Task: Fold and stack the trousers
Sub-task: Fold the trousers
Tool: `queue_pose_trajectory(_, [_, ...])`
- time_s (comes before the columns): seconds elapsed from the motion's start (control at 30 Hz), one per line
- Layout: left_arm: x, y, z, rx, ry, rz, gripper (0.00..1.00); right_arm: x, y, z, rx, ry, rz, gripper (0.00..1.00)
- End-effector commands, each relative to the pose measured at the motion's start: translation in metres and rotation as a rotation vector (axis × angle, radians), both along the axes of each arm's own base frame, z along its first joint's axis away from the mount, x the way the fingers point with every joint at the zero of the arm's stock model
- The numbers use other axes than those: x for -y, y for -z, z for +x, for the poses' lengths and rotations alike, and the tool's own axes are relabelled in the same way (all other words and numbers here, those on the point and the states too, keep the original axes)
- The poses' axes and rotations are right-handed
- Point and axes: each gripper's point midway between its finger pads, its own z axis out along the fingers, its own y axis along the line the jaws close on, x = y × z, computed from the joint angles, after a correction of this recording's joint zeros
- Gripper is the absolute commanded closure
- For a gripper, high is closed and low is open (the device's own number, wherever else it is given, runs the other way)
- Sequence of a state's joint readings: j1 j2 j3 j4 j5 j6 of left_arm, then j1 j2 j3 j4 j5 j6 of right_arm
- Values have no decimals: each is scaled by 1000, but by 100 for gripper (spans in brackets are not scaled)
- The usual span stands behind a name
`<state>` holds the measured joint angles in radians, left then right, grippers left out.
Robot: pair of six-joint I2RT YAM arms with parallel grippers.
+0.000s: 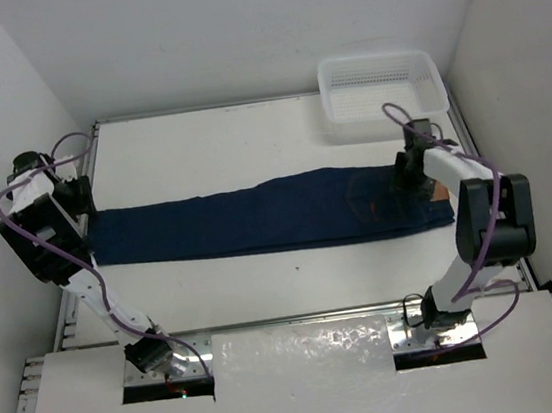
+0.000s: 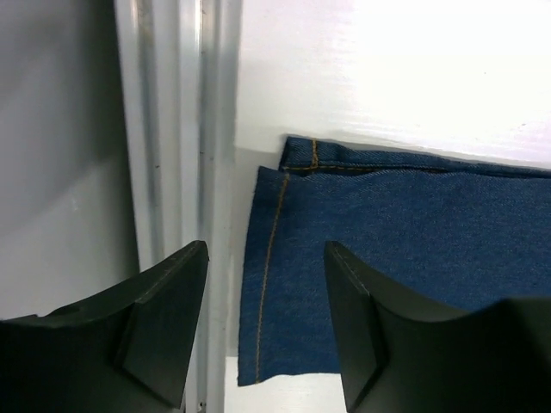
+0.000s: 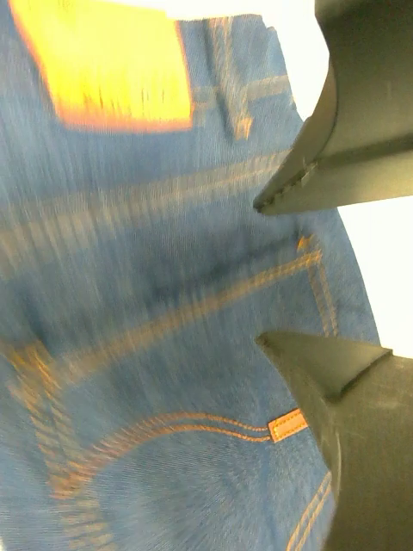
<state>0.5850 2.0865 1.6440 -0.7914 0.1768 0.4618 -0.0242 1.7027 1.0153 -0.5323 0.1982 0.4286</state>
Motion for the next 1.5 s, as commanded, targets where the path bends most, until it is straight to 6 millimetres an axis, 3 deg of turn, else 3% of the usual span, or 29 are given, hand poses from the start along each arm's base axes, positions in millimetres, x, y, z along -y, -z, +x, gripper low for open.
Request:
queue_pose_trajectory(0.0, [-18,-32,2,54,-54,35,45,23,-47,11,186,219,60,43])
queue_pose_trajectory(0.07, [-15,-36,-10,28,-56,26,45,37,-52,-4,208,313,79,38])
queue_pose_trajectory(0.13, [-8,-30,-29,-19,-48,13,44,48,-43,-26,182,428,116,33])
queue_pose_trajectory(0.2, [-3,-16,-48,-70,-57,7,43,56,-35,-42,177,508,148,30])
queue_pose_trajectory(0.33, [-3,4,-64,-83,-116,-42,40,68,-24,-59,148,563,149,23])
queue_pose_trajectory(0.47, [-7,17,-73,-93,-169,-42,39,72,-14,-66,135,601,188,22])
queue_pose_trajectory(0.77, [35,60,-109,-191,-179,-167,39,73,3,-67,131,581,194,20])
queue_pose_trajectory(1.03, [67,72,-116,-202,-123,-236,39,66,13,-71,136,576,225,21])
queue_pose_trajectory(1.17, [83,78,-108,-191,-89,-325,58,68,8,-68,146,564,218,22])
queue_pose_trajectory(1.23, [89,81,-109,-207,-81,-366,78,68,6,-68,144,554,214,22])
queue_pose_trajectory(1.33, [91,80,-109,-203,-75,-379,100,71,1,-67,164,550,198,22])
queue_pose_trajectory(1.47, [91,66,-106,-175,-62,-388,100,74,-4,-66,183,549,183,22])
